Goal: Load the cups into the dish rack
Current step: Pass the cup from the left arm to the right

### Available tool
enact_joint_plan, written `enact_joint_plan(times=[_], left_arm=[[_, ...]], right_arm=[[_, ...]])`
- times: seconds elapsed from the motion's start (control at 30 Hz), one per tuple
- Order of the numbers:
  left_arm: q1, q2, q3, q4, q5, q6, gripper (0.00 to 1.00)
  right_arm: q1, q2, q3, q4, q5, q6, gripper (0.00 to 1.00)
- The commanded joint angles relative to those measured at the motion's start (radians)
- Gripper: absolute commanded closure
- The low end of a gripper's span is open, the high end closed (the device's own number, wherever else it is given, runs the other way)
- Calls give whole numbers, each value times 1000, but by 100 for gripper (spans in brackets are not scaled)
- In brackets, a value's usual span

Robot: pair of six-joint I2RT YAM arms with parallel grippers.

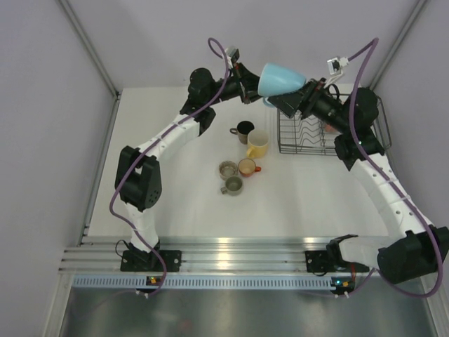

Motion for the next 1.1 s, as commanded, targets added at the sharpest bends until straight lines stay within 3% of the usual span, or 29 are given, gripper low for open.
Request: enact_joint_plan(times=[0.0, 0.8, 0.87, 0.93, 1.0, 1.07], left_arm=[[-3, -64, 5, 94, -20, -28, 100], [-6, -109, -36, 114, -11, -43, 100], [-4, -105, -35, 122, -14, -46, 100], [-7, -104, -30, 128, -14, -49, 100], [-7, -99, -27, 128, -12, -51, 100], [-9, -98, -25, 126, -9, -46, 100]], right_arm=[[-4, -55, 76, -10, 33, -58, 8], [-34, -37, 118, -1, 22, -59, 11], [-35, -32, 113, 12, 16, -51, 20], [-34, -26, 113, 15, 5, -46, 37], [-34, -24, 110, 18, -4, -45, 48], [-34, -20, 110, 18, -18, -48, 71]])
